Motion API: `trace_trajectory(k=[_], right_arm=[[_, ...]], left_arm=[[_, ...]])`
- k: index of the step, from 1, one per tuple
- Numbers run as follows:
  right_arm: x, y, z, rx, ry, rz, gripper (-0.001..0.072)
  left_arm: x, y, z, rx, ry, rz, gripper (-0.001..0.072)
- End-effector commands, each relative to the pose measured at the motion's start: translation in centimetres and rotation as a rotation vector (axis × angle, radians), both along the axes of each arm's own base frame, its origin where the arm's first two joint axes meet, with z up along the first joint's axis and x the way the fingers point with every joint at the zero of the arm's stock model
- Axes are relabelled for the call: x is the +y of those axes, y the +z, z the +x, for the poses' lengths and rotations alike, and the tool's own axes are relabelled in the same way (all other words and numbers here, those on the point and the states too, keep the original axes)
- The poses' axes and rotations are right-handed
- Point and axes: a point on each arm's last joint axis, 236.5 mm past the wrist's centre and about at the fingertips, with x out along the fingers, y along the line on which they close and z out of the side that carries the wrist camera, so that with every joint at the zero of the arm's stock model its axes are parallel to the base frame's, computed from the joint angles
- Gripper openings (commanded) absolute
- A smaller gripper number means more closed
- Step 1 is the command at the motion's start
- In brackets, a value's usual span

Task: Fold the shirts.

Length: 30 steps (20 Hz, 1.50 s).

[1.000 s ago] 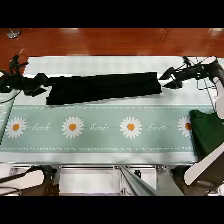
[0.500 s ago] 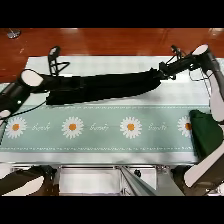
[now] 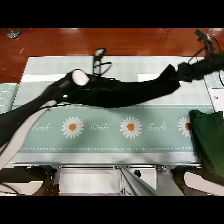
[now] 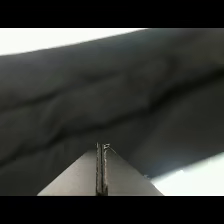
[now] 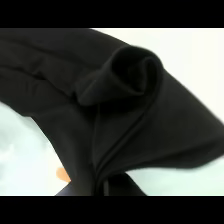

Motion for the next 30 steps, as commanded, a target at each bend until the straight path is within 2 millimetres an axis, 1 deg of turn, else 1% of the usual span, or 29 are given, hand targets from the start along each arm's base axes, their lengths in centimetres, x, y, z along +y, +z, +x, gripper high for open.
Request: trace_trajectory(k=[1,3,5,8,10,12,13,14,15,17,18,20,21,22,24,26,27,28,30], right_arm=[[0.0,0.7,-5.4,-0.046,-0.051,-0.027,0.0027],[0.3,1.2,-6.9,-0.060,-0.066,-0.023,0.0026],[0.5,2.1,-7.5,-0.080,-0.072,-0.017,0.0026],[0.7,2.9,-8.1,-0.094,-0.072,-0.014,0.0027],[0.9,2.8,-8.5,-0.082,-0.063,-0.010,0.0026],[0.9,2.8,-8.5,-0.079,-0.062,-0.008,0.0027],[1.0,2.9,-8.5,-0.079,-0.061,-0.005,0.0027],[1.0,2.9,-8.5,-0.080,-0.061,-0.003,0.0027],[1.0,2.9,-8.5,-0.079,-0.061,-0.003,0.0026],[1.2,3.0,-8.5,-0.082,-0.062,0.006,0.0027],[1.3,3.1,-8.5,-0.083,-0.061,0.013,0.0027],[1.6,3.3,-8.4,-0.085,-0.059,0.028,0.0027],[1.9,3.4,-8.4,-0.087,-0.056,0.041,0.0027],[2.1,3.6,-8.4,-0.090,-0.055,0.053,0.0027],[2.7,4.1,-8.1,-0.105,-0.057,0.083,0.0027],[3.7,4.4,-7.7,-0.133,-0.036,0.088,0.0027],[4.9,4.4,-7.5,-0.140,-0.011,0.092,0.0027],[6.3,4.3,-7.4,-0.138,0.022,0.098,0.0027],[9.6,4.0,-6.7,-0.127,0.083,0.119,0.0027]], left_arm=[[-6.4,-3.5,-2.7,0.117,-0.080,-0.001,0.0023],[-9.6,-5.3,-5.2,0.183,-0.111,0.000,0.0023],[-12.4,-6.4,-7.7,0.219,-0.148,0.002,0.0023],[-15.8,-7.0,-11.7,0.296,-0.226,-0.023,0.0024],[-17.4,-7.5,-13.9,0.327,-0.284,-0.016,0.0023],[-18.2,-8.0,-15.9,0.360,-0.350,0.006,0.0024],[-18.4,-8.0,-16.4,0.366,-0.374,0.012,0.0024],[-18.4,-7.8,-16.5,0.368,-0.382,0.013,0.0024],[-18.2,-7.4,-16.0,0.369,-0.382,0.010,0.0024],[-16.7,-6.1,-13.9,0.354,-0.384,0.006,0.0024],[-15.3,-5.4,-12.1,0.349,-0.364,0.009,0.0024],[-10.9,-3.5,-7.7,0.324,-0.310,0.036,0.0023],[-8.4,-2.5,-5.7,0.309,-0.277,0.060,0.0024],[-5.4,-1.4,-3.6,0.287,-0.234,0.097,0.0024],[0.3,1.4,-0.6,0.232,-0.160,0.175,0.0024],[6.2,4.4,1.1,0.162,-0.098,0.271,0.0025],[9.7,6.1,1.8,0.122,-0.047,0.317,0.0025],[13.2,7.8,2.0,0.091,0.013,0.343,0.0025],[19.5,10.9,1.3,0.036,0.146,0.341,0.0025]])
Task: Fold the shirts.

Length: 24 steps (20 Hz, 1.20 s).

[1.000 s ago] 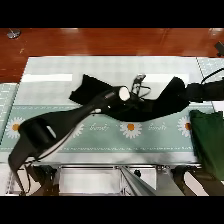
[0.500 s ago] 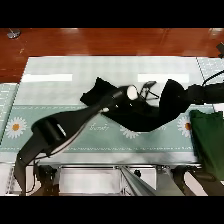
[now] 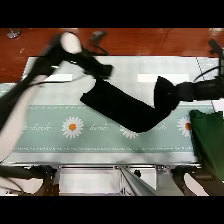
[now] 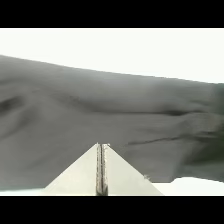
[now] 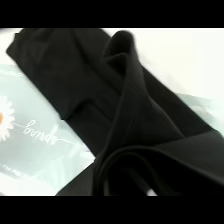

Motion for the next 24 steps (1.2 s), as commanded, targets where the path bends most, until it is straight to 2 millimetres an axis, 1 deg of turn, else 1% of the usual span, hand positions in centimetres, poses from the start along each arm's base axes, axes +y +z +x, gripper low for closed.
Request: trace_trajectory(k=[1,2,3,4,5,7,8,10,11,12,13,14,15,16,17,18,19,20,21,22,23,24], right_arm=[[5.3,-0.1,1.4,-0.009,0.092,0.031,0.0027],[7.5,-0.2,2.1,-0.010,0.132,0.038,0.0027],[9.7,-0.4,3.0,-0.013,0.166,0.044,0.0027],[12.0,-0.8,4.1,-0.011,0.193,0.051,0.0027],[14.6,-1.3,5.1,-0.010,0.228,0.056,0.0027],[19.5,-3.3,7.0,0.003,0.292,0.056,0.0027],[21.8,-4.8,7.9,0.015,0.320,0.053,0.0027],[25.8,-8.4,9.7,0.050,0.339,0.056,0.0028],[27.4,-10.2,10.1,0.086,0.347,0.063,0.0031],[29.3,-12.0,9.8,0.130,0.368,0.084,0.0193],[30.5,-13.1,9.4,0.180,0.391,0.108,0.0468],[31.3,-13.3,8.9,0.207,0.428,0.139,0.0635],[31.0,-12.8,9.0,0.211,0.460,0.142,0.0633],[29.7,-11.9,9.8,0.203,0.464,0.130,0.0633],[27.5,-10.4,11.0,0.190,0.459,0.112,0.0633],[24.3,-8.4,12.5,0.180,0.434,0.099,0.0633],[20.4,-6.1,13.8,0.171,0.387,0.102,0.0633],[16.3,-4.1,14.7,0.160,0.340,0.091,0.0633],[11.6,-2.1,15.1,0.148,0.284,0.061,0.0632],[7.1,-0.8,15.2,0.133,0.219,0.013,0.0631],[2.6,-0.4,14.7,0.128,0.144,-0.051,0.0631],[-1.0,-0.9,13.8,0.141,0.064,-0.104,0.0631]], left_arm=[[12.5,4.9,-1.0,-0.137,0.217,0.087,0.0025],[15.0,6.0,-2.3,-0.182,0.281,0.074,0.0025],[16.8,6.8,-3.7,-0.220,0.340,0.058,0.0025],[18.2,7.2,-5.4,-0.256,0.394,0.038,0.0025],[18.9,7.3,-7.0,-0.280,0.428,0.023,0.0025],[19.5,6.2,-10.2,-0.292,0.475,-0.007,0.0025],[19.4,5.3,-11.3,-0.282,0.485,-0.020,0.0025],[19.4,3.0,-12.9,-0.246,0.511,-0.037,0.0025],[19.3,1.9,-13.2,-0.228,0.522,-0.051,0.0025],[19.0,0.6,-13.2,-0.209,0.531,-0.064,0.0025],[19.0,-0.5,-13.0,-0.199,0.543,-0.072,0.0025],[18.9,-1.6,-12.7,-0.191,0.558,-0.082,0.0025],[18.9,-2.6,-12.4,-0.179,0.571,-0.087,0.0025],[18.9,-3.4,-12.3,-0.161,0.579,-0.088,0.0025],[18.8,-4.1,-12.3,-0.139,0.580,-0.085,0.0025],[18.7,-4.6,-12.2,-0.123,0.581,-0.081,0.0026],[18.7,-5.0,-12.2,-0.112,0.580,-0.076,0.0025],[18.7,-5.2,-12.1,-0.105,0.581,-0.073,0.0025],[18.7,-5.3,-12.0,-0.104,0.583,-0.072,0.0025],[18.8,-5.3,-11.9,-0.109,0.586,-0.074,0.0025],[18.8,-5.2,-11.7,-0.116,0.588,-0.076,0.0025],[18.8,-5.1,-11.7,-0.120,0.590,-0.078,0.0025]])
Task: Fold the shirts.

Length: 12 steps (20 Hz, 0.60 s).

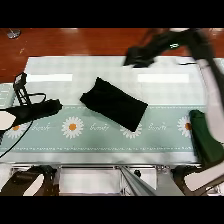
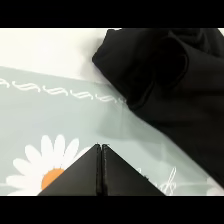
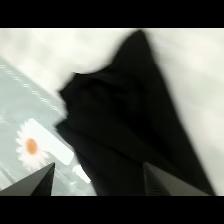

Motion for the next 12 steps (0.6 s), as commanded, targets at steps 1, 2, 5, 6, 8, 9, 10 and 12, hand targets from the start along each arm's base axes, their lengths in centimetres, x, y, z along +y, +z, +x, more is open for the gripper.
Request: trace_trajectory(k=[1,2,5,6,8,9,10,12], right_arm=[[-13.0,0.1,-3.2,0.018,-0.223,-0.173,0.0630],[-14.1,-1.7,-4.9,0.026,-0.286,-0.167,0.0630],[-14.8,-10.7,-11.4,0.065,-0.493,-0.120,0.0629],[-14.2,-13.3,-13.5,0.114,-0.567,-0.074,0.0629],[-11.8,-17.1,-17.1,0.257,-0.652,0.054,0.0629],[-10.4,-18.2,-18.3,0.304,-0.637,0.095,0.0629],[-9.6,-18.8,-19.0,0.328,-0.607,0.104,0.0628],[-8.6,-19.6,-19.6,0.356,-0.575,0.097,0.0628]], left_arm=[[0.0,-0.3,0.3,-0.004,0.008,-0.004,0.0025],[0.0,-0.3,0.3,-0.004,0.008,-0.004,0.0025],[-0.2,-0.2,0.3,-0.002,0.009,-0.019,0.0025],[-0.3,-0.2,0.3,-0.001,0.010,-0.023,0.0025],[-0.4,-0.1,0.3,-0.002,0.010,-0.029,0.0025],[-0.4,-0.1,0.3,-0.004,0.010,-0.030,0.0026],[-0.4,0.0,0.4,-0.008,0.012,-0.030,0.0025],[-0.4,0.0,0.5,-0.013,0.014,-0.030,0.0026]])
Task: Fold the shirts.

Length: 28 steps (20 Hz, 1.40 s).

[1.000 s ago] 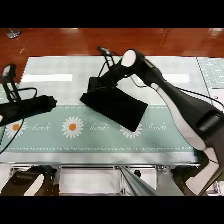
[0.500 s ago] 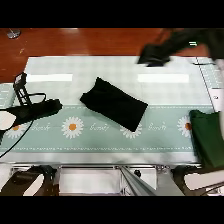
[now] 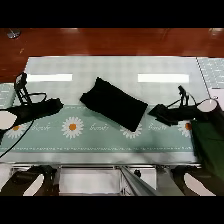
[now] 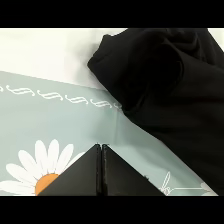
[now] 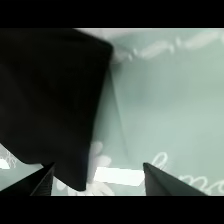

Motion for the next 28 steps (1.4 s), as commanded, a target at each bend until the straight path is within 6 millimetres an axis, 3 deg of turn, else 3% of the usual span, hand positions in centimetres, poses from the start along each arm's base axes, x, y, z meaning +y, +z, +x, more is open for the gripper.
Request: trace_trajectory(k=[1,8,12,13,16,17,19,23,26,28], right_arm=[[1.8,-2.7,-2.2,0.054,-0.036,0.063,0.0628],[4.0,-4.5,0.6,0.144,0.007,0.155,0.0618],[7.5,-3.2,2.9,0.110,0.114,0.171,0.0595],[8.7,-3.0,3.3,0.108,0.143,0.173,0.0517],[12.3,-2.5,3.9,0.067,0.303,0.180,0.0027],[13.1,-1.5,4.5,0.040,0.362,0.180,0.0027],[13.5,2.4,7.3,-0.061,0.436,0.145,0.0026],[12.0,14.7,13.4,-0.303,0.539,-0.036,0.0026],[6.9,22.9,15.9,-0.435,0.495,-0.250,0.0026],[2.6,26.6,16.4,-0.463,0.410,-0.315,0.0026]], left_arm=[[0.0,0.1,0.2,-0.009,0.003,-0.004,0.0025],[-0.1,-0.7,0.0,0.002,0.013,-0.018,0.0026],[-0.3,-0.7,0.0,0.002,0.018,-0.031,0.0026],[-0.3,-0.6,0.1,-0.005,0.021,-0.032,0.0026],[-0.2,-0.4,0.4,-0.016,0.027,-0.035,0.0026],[-0.2,-0.4,0.3,-0.016,0.026,-0.035,0.0025],[-0.2,-0.4,0.3,-0.016,0.026,-0.035,0.0026],[-0.2,-0.4,0.4,-0.016,0.026,-0.035,0.0026],[-0.2,-0.4,0.4,-0.016,0.026,-0.035,0.0026],[-0.2,-0.4,0.3,-0.015,0.026,-0.035,0.0026]])
